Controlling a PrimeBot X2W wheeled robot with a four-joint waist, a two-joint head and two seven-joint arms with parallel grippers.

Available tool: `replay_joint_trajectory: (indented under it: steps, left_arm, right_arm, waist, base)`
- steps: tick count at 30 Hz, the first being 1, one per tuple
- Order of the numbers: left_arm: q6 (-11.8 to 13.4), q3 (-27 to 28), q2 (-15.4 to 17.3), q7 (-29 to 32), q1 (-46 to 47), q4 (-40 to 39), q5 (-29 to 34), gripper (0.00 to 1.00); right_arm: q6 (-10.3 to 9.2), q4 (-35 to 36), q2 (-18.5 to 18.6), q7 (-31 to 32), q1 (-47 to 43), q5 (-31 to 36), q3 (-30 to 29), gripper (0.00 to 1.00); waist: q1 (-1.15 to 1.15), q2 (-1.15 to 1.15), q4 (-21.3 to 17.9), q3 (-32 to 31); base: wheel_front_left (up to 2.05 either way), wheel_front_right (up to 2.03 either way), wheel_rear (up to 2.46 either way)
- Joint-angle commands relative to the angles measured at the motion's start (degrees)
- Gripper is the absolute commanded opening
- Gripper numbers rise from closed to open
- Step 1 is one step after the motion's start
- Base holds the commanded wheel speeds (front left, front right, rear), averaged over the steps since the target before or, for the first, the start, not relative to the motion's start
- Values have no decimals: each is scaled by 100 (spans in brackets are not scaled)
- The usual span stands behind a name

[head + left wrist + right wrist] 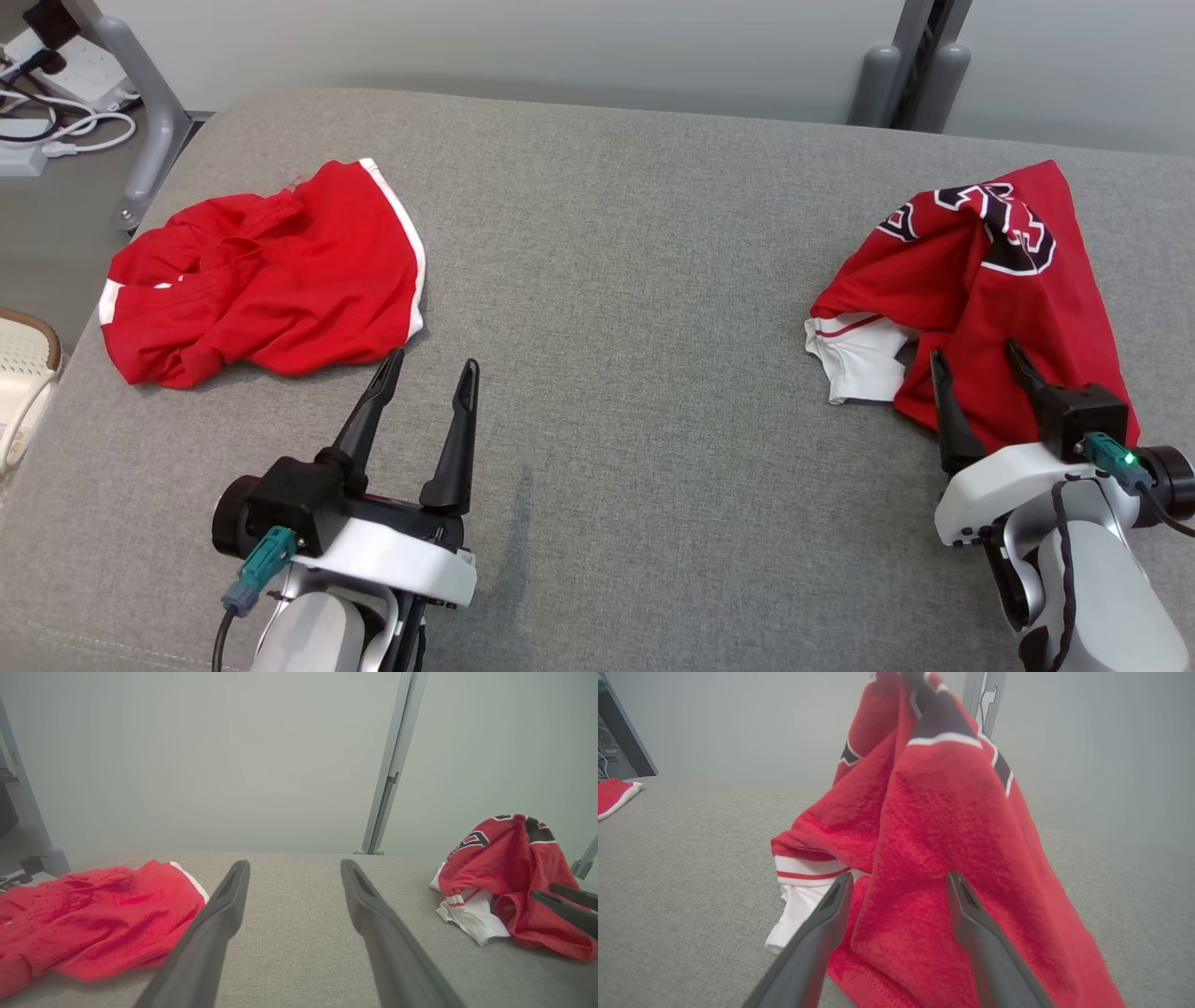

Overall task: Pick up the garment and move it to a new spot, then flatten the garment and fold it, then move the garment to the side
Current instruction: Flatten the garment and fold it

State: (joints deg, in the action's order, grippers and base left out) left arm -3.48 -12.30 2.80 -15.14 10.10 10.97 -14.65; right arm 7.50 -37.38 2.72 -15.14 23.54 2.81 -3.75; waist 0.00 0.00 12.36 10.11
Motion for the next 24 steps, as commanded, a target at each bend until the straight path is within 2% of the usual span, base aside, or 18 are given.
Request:
replay_joint_trajectory:
  steps: [1,2,3,4,5,6,19,24]
  left_arm:
    - [7,-14,18,1,71,-4,-16,100]
    - [8,-26,19,1,80,-9,-18,100]
    - [9,-36,18,1,92,-15,-21,100]
    - [13,-43,19,1,104,-21,-29,100]
    - [13,-43,19,1,104,-21,-29,100]
    - [21,-41,20,1,114,-27,-41,100]
    - [50,32,19,1,55,2,-49,100]
    - [127,256,20,1,-89,-24,-58,100]
  right_arm:
    - [-1,-43,33,-4,52,9,-34,100]
    - [-1,-68,34,-4,62,-3,-47,64]
    - [-1,-93,34,-4,78,-10,-67,40]
    - [-1,-116,34,-4,88,-14,-88,29]
    - [-1,-116,34,-4,88,-14,-88,29]
    - [-1,-138,33,-4,97,-15,-107,0]
    - [-1,114,34,-4,96,-138,-118,0]
    - [-1,452,40,-3,-8,448,306,0]
  waist:
    - [0,0,2,1]
    - [0,0,4,7]
    - [0,0,6,17]
    - [0,0,10,25]
    - [0,0,10,25]
    - [0,0,13,33]
    - [0,0,-119,-25]
    - [0,0,-495,-298]
  base:
    - [0,0,0]
    - [0,0,0]
    - [0,0,0]
    - [0,0,0]
    - [0,0,0]
    - [0,0,0]
    - [0,0,0]
    - [0,0,0]
